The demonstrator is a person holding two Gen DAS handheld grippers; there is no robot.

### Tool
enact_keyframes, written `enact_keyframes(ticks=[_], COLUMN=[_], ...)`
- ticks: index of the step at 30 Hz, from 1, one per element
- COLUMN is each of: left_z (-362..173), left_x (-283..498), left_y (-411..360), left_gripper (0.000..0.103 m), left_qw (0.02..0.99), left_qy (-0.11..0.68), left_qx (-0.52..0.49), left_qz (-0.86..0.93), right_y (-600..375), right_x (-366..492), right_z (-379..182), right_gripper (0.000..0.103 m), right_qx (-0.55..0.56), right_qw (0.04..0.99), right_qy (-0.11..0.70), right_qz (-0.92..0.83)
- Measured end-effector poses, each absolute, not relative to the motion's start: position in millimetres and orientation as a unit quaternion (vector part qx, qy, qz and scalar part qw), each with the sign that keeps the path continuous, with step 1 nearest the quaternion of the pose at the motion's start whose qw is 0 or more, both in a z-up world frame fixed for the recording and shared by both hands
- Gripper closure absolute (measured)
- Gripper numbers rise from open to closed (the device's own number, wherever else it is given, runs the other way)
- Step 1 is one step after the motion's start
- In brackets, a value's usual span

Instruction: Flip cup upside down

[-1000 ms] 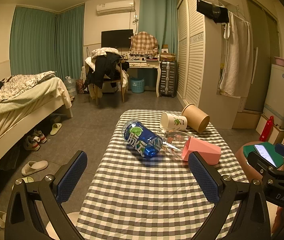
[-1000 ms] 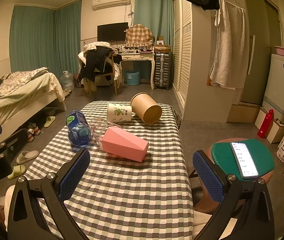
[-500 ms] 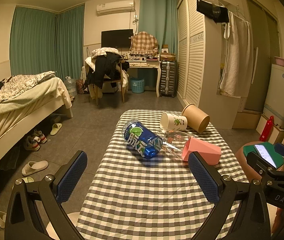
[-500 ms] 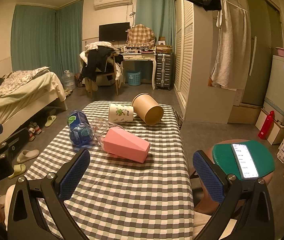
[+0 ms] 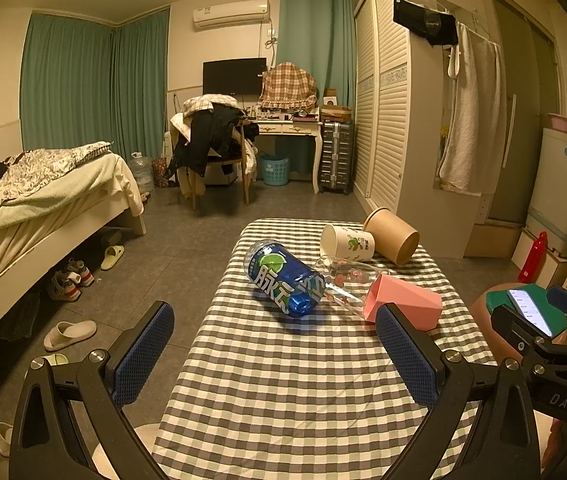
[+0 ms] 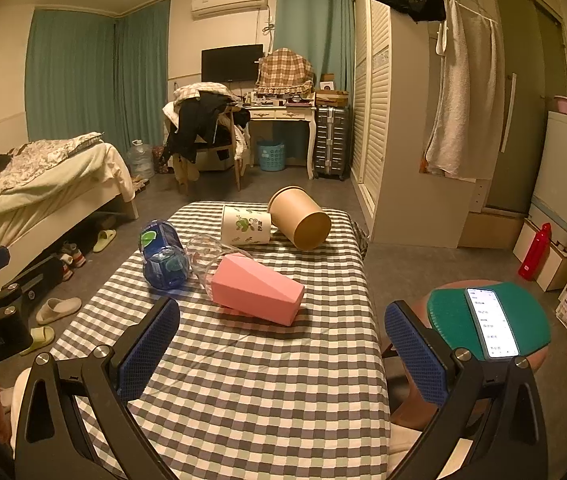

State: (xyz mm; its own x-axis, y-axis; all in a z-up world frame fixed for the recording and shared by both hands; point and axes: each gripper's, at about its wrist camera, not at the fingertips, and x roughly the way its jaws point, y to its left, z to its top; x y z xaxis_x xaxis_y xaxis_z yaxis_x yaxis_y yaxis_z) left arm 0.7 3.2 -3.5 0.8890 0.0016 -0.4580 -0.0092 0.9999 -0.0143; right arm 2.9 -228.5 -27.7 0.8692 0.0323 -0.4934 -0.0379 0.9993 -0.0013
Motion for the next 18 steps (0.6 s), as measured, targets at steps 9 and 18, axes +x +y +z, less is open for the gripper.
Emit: enact_keyframes(ticks=[9, 18], left_z=[-14, -9], left_x=[12, 50], left_y=[13, 33], left_gripper=[0.000, 0.000], left_qw=[0.968, 0.959], left_qy=[0.247, 0.268], left_qx=[-0.022, -0.033], left_qz=[0.024, 0.088], right_y=[-231, -219], right_x=[14, 120], right_z=[-16, 30], right_gripper=[0.000, 0.000], right_qx=[-0.011, -0.171], right_qw=[0.964, 0.941], right_qy=[0.259, 0.260], right_qz=[0.053, 0.135])
